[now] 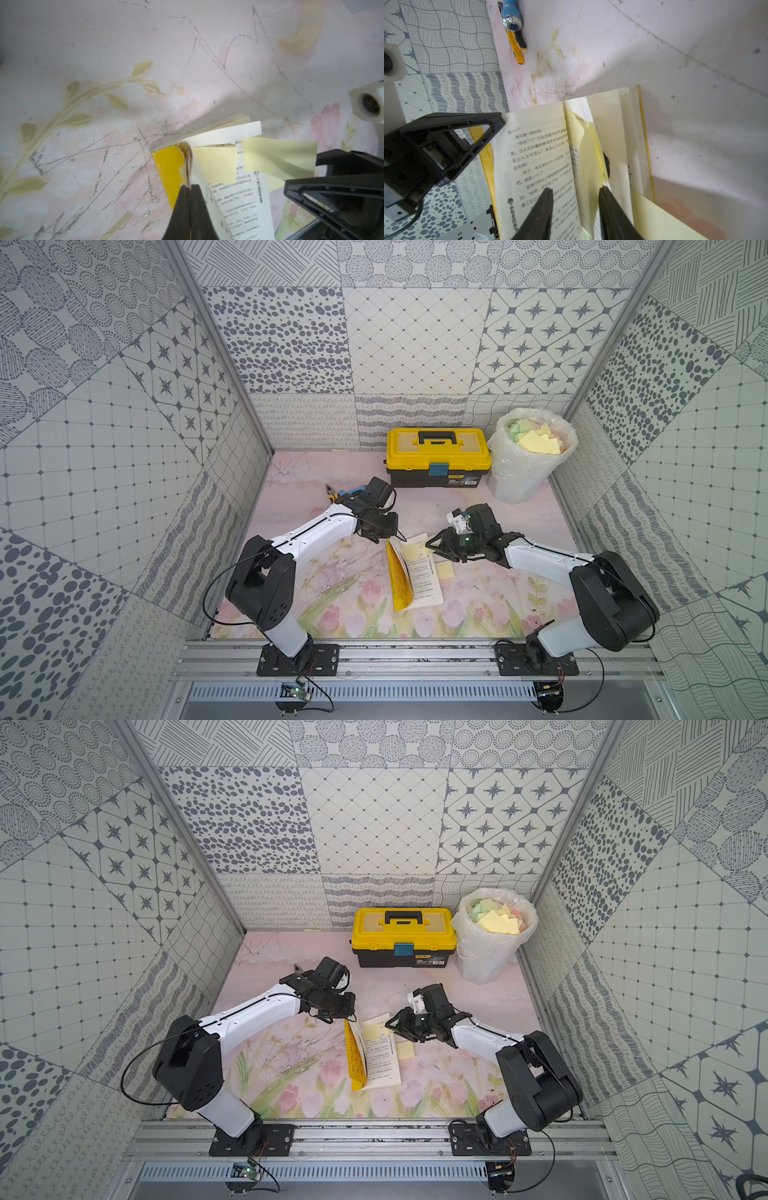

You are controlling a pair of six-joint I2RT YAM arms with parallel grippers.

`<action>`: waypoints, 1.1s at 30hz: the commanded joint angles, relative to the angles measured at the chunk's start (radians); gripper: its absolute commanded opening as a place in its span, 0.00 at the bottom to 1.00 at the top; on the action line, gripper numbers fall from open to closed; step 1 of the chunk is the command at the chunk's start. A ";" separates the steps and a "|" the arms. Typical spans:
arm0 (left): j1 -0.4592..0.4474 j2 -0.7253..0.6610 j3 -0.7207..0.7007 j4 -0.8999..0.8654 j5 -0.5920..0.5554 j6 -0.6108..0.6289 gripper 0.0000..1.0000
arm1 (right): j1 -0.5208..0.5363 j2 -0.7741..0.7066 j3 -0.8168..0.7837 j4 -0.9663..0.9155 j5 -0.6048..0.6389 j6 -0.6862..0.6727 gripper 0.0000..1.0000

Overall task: Peel off the used sticky note
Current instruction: Open the book at the center of the board.

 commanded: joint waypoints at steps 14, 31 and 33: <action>0.014 -0.085 -0.163 -0.072 -0.476 0.095 0.00 | 0.174 -0.034 0.102 -0.166 0.141 -0.120 0.41; 0.015 -0.004 -0.156 -0.041 -0.558 0.092 0.00 | 0.363 0.429 0.398 -0.062 0.038 -0.106 0.07; 0.015 -0.003 -0.155 -0.036 -0.560 0.081 0.04 | 0.367 0.461 0.403 -0.042 0.028 -0.097 0.06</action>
